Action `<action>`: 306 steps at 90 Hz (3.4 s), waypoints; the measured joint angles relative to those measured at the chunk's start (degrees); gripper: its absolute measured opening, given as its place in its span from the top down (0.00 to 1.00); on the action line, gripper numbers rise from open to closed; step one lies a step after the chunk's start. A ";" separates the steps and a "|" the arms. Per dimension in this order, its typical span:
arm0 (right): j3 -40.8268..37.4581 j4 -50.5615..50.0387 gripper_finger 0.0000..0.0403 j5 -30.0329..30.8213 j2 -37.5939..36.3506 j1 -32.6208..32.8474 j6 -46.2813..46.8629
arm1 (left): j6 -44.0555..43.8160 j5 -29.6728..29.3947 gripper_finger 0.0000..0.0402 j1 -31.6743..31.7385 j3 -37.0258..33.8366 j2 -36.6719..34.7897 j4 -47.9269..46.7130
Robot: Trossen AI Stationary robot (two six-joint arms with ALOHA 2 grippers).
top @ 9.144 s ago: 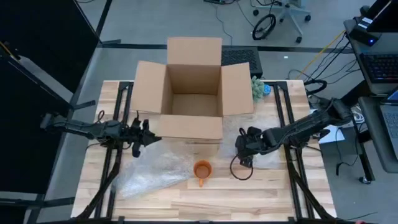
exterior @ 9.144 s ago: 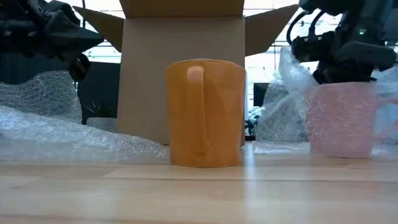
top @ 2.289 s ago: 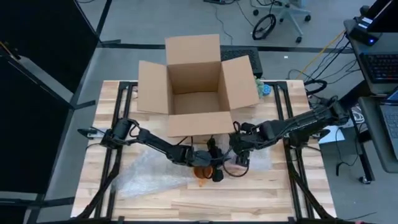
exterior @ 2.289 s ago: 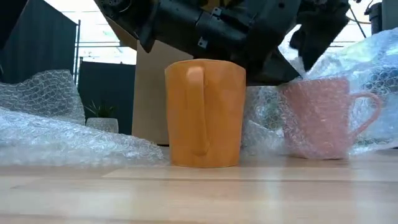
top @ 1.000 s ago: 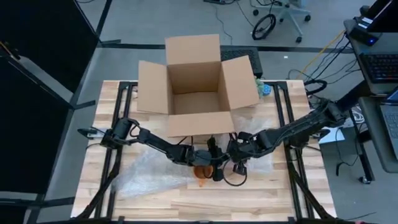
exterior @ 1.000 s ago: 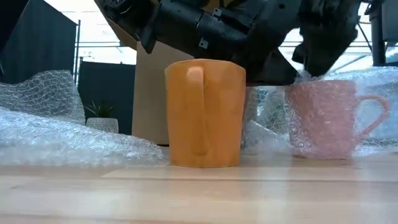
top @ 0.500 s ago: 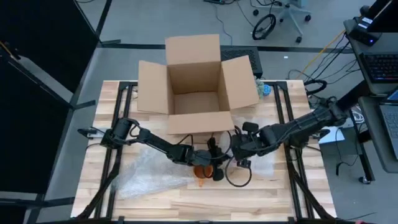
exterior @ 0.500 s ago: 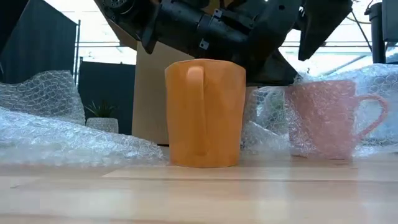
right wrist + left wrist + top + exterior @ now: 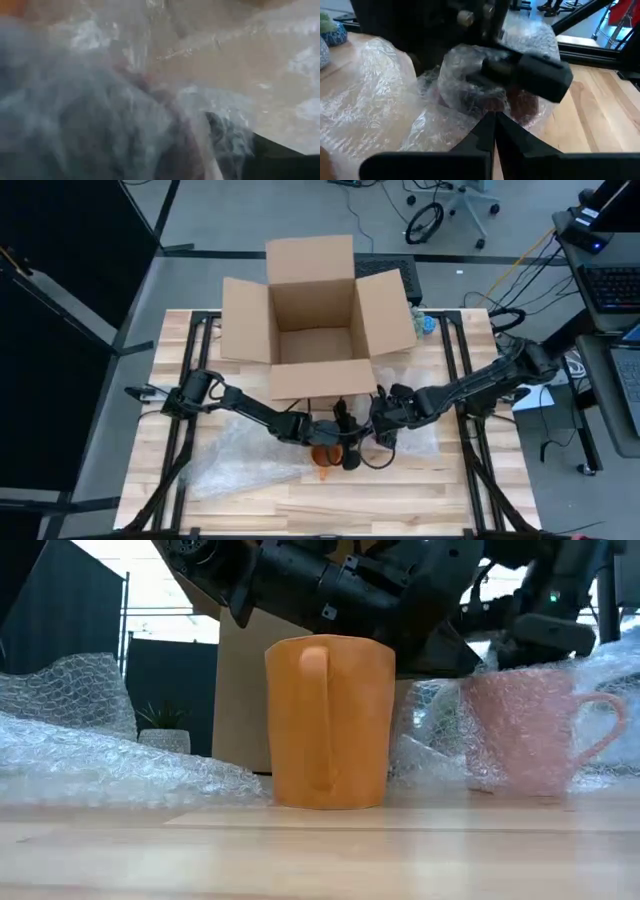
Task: Wrap mug
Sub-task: Wrap the pink mug with the transparent bubble wrap
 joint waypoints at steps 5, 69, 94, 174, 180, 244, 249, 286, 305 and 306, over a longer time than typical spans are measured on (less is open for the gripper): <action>-0.37 0.23 0.54 -0.33 0.03 0.04 0.35 | 0.81 0.00 1.00 -0.04 -0.02 0.00 0.60; -0.61 2.12 0.58 -2.09 0.21 0.52 -1.51 | 8.87 2.51 1.00 2.45 2.15 1.03 5.02; -0.74 1.00 0.58 -3.33 0.27 0.61 -1.98 | 9.68 7.25 1.00 3.35 10.06 8.53 1.45; 4.29 -9.93 0.58 -7.11 0.32 0.57 0.13 | 8.94 0.99 1.00 2.04 10.34 7.00 0.09; 4.31 -9.96 0.58 -7.19 0.26 0.61 -0.31 | 8.83 0.85 1.00 1.84 10.23 6.37 -0.37; 12.16 -17.01 0.58 -8.15 0.10 0.61 -4.76 | 8.74 0.72 1.00 2.18 10.23 4.79 -7.35; 14.56 -18.69 0.58 -8.15 0.10 0.61 -5.85 | 8.77 0.57 1.00 2.16 10.23 4.79 -7.30; 24.76 -29.40 0.58 -1.83 0.10 0.60 -7.35 | 8.71 0.04 1.00 2.14 10.29 4.74 -7.46; 15.31 -19.61 0.58 -0.80 0.10 0.59 -5.70 | 8.66 -0.04 1.00 2.14 10.29 4.74 -7.46; 14.61 -18.89 0.58 -1.24 0.09 0.60 -5.53 | 8.66 -0.04 1.00 2.14 10.29 4.74 -7.47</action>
